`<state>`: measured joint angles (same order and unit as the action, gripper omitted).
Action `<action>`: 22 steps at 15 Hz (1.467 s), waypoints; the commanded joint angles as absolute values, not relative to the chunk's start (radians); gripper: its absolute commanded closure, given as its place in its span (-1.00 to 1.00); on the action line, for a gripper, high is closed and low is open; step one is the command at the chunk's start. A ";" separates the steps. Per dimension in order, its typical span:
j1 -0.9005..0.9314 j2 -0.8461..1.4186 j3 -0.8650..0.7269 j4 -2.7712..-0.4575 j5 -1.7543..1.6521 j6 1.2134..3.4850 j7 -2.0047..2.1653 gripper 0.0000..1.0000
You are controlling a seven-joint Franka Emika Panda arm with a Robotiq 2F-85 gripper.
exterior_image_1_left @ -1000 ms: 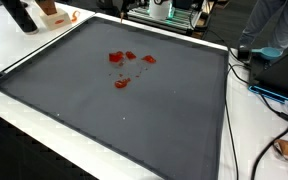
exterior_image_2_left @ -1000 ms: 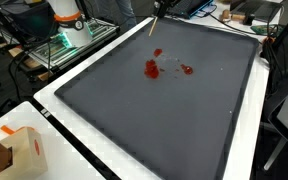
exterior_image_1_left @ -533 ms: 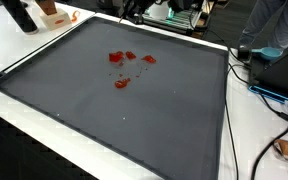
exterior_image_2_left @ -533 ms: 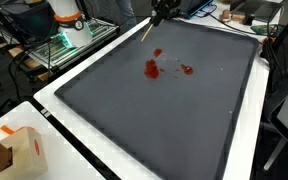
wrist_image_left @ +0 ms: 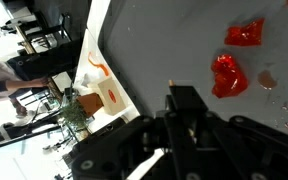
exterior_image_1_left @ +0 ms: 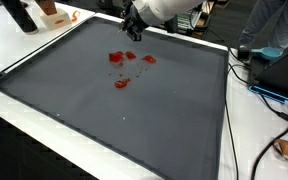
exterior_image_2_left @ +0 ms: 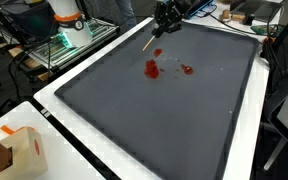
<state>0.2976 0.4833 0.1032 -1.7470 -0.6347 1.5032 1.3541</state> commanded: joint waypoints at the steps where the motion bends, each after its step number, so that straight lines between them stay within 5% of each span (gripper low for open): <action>1: 0.323 0.536 0.089 -1.705 -0.653 1.485 1.367 0.94; 22: 0.304 0.597 0.078 -1.686 -0.623 1.603 1.263 0.94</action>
<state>0.3188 0.6107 0.0801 -1.6738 -0.6399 1.5579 1.3101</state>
